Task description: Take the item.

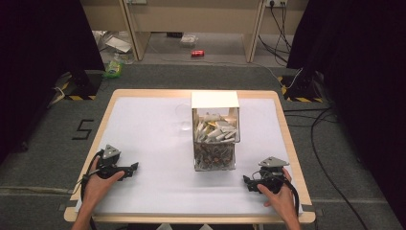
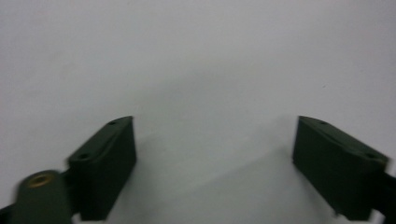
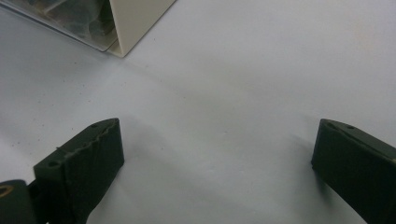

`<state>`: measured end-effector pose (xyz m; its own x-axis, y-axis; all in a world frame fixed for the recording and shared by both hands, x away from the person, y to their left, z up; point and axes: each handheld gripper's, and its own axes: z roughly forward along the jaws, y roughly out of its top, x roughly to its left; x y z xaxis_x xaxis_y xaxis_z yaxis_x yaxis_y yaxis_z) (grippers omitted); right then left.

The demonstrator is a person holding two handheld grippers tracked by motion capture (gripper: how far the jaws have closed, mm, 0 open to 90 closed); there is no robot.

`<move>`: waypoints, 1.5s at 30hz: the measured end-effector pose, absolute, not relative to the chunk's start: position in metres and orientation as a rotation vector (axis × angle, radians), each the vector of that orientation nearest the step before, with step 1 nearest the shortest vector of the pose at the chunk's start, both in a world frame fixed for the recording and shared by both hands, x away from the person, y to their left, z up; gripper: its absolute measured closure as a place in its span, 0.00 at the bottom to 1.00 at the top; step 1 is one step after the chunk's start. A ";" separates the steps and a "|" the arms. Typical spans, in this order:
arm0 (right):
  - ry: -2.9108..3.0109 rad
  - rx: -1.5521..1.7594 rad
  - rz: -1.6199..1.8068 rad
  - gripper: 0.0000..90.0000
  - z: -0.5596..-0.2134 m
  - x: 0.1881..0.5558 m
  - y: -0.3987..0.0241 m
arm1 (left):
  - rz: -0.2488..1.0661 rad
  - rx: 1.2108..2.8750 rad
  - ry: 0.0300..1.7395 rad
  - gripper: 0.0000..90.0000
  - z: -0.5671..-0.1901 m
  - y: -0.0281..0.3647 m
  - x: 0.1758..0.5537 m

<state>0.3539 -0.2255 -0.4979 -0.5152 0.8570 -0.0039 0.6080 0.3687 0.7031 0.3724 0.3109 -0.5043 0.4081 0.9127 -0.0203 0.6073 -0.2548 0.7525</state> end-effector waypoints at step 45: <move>2.264 1.280 0.928 0.03 -0.498 0.354 -0.225 | 0.314 1.866 0.657 0.26 -0.324 0.197 0.356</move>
